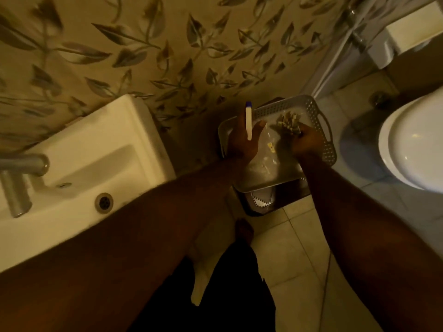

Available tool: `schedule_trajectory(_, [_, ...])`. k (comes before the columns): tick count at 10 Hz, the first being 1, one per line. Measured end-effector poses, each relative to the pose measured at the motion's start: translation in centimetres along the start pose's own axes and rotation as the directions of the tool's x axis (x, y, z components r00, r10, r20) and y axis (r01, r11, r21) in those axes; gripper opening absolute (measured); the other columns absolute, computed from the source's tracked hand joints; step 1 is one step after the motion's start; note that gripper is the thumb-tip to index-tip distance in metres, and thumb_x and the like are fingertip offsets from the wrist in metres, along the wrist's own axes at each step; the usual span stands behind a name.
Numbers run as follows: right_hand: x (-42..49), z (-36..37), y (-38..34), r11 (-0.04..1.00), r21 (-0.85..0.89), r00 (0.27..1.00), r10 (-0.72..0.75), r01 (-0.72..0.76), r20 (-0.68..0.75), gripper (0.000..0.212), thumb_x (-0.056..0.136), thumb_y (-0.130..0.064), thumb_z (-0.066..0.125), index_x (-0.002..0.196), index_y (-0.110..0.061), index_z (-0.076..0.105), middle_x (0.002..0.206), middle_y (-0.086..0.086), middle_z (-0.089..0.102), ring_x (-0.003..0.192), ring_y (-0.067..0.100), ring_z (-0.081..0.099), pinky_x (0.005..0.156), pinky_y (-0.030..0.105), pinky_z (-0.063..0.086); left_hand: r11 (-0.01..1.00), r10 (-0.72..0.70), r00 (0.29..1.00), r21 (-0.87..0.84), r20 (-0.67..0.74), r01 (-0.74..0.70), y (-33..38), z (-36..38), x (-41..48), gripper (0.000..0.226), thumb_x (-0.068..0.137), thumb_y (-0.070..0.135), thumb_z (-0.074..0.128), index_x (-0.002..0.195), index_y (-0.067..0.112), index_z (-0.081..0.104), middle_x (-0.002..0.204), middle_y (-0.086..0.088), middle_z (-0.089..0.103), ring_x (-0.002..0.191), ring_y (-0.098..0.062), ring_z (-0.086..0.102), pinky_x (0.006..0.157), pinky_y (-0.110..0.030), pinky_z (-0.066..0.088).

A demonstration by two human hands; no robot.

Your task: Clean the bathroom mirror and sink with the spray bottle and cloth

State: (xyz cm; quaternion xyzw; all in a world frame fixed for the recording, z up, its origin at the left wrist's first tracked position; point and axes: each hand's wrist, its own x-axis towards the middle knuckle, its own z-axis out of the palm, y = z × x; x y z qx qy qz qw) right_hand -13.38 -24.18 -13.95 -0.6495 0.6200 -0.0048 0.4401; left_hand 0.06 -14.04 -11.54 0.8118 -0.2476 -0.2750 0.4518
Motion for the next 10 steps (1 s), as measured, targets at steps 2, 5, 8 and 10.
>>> schedule_trajectory(2, [0.3, 3.8, 2.5, 0.933, -0.346, 0.991, -0.066, 0.102, 0.115, 0.046, 0.088, -0.037, 0.068, 0.133, -0.032, 0.061, 0.128, 0.012, 0.066, 0.115, 0.039, 0.062, 0.101, 0.048, 0.048, 0.989, -0.124, 0.988, 0.088, 0.096, 0.116, -1.4, 0.5, 0.1, 0.078, 0.089, 0.039, 0.065, 0.15, 0.008, 0.029, 0.142, -0.019, 0.053, 0.131, -0.034, 0.049, 0.101, -0.032, 0.041])
schedule_trajectory(5, [0.1, 5.1, 4.5, 0.672, -0.675, 0.938, -0.085, 0.304, 0.337, 0.062, 0.096, -0.047, 0.05, 0.154, -0.032, 0.035, 0.165, 0.012, 0.026, 0.145, 0.039, 0.03, 0.116, 0.054, 0.03, 0.974, -0.116, 0.984, 0.211, 0.133, 0.087, -4.0, -0.2, -0.5, 0.083, 0.082, 0.03, 0.076, 0.149, 0.005, 0.032, 0.132, -0.023, 0.059, 0.121, -0.039, 0.057, 0.098, -0.041, 0.049])
schedule_trajectory(8, [-5.3, 2.9, 2.6, 0.674, -0.663, 0.934, -0.121, 0.325, 0.336, 0.063, 0.092, -0.048, 0.06, 0.151, -0.038, 0.039, 0.167, 0.009, 0.023, 0.153, 0.036, 0.018, 0.124, 0.055, 0.009, 0.907, -0.07, 0.926, 0.411, 0.37, -0.096, -2.8, -5.2, -2.5, 0.101, 0.078, 0.007, 0.077, 0.154, 0.009, 0.011, 0.162, -0.012, 0.019, 0.149, -0.027, 0.02, 0.12, -0.034, 0.024])
schedule_trajectory(10, [-11.4, 2.5, -0.3, 0.645, -0.676, 0.931, -0.177, 0.356, 0.321, 0.075, 0.088, -0.039, 0.066, 0.155, -0.034, 0.031, 0.168, 0.012, 0.017, 0.154, 0.039, 0.013, 0.125, 0.057, 0.009, 0.919, 0.079, 0.928, 0.333, 0.364, -0.209, -0.5, -9.7, -6.2, 0.076, 0.083, 0.003, 0.063, 0.15, 0.01, 0.028, 0.156, -0.016, 0.033, 0.145, -0.03, 0.032, 0.117, -0.045, 0.034])
